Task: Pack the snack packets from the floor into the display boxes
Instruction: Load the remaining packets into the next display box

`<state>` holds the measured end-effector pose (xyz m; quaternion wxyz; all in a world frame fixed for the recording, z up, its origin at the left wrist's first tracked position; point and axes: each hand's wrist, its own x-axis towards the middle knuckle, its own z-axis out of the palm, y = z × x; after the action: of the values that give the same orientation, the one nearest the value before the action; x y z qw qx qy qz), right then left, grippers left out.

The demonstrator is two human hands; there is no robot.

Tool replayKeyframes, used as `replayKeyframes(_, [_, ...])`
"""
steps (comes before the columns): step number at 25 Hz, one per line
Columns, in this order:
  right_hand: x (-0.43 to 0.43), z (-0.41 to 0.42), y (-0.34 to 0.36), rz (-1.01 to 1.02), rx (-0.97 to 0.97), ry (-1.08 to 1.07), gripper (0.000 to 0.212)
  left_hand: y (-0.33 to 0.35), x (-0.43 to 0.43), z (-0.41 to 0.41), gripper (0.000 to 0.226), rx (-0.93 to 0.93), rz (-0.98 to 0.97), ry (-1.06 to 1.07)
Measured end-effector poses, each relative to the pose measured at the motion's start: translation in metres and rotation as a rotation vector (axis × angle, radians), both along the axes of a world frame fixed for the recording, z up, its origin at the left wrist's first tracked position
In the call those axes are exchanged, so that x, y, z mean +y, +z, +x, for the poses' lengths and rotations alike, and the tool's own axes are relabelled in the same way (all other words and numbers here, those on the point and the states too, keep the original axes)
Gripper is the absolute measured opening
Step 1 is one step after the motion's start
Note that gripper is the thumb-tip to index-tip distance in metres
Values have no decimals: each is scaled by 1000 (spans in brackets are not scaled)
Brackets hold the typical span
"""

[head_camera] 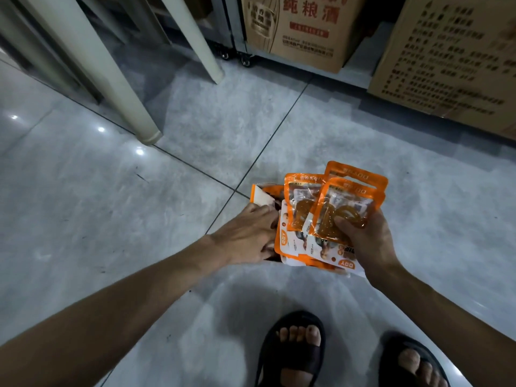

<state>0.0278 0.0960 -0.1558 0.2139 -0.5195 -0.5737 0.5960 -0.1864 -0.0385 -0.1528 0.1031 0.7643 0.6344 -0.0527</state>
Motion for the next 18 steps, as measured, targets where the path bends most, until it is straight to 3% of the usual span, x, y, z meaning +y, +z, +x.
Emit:
replayKeyframes(4, [-3,-2,-2,-11,-12,1,38,-13,-14,18,65,-36,77,321])
replayKeyframes(10, [-5,-6,-5,-39,6,9,37,-4,-13,42,95,-173,45,689])
replayKeyframes(11, [-5,-6,-5,-46,11,7,37,-1,-16,44,96,-273,83,807])
replayKeyframes(13, [-5,-7,-6,-50,13,16,38,11,-21,47,96,-647,155,1020])
replayKeyframes(15, [-6,-8,-6,-46,23,22,37,17,-25,47,91,-995,191,1089])
replayKeyframes(18, [-6,-8,-6,-39,31,29,38,27,-33,39,65,-1180,176,1077])
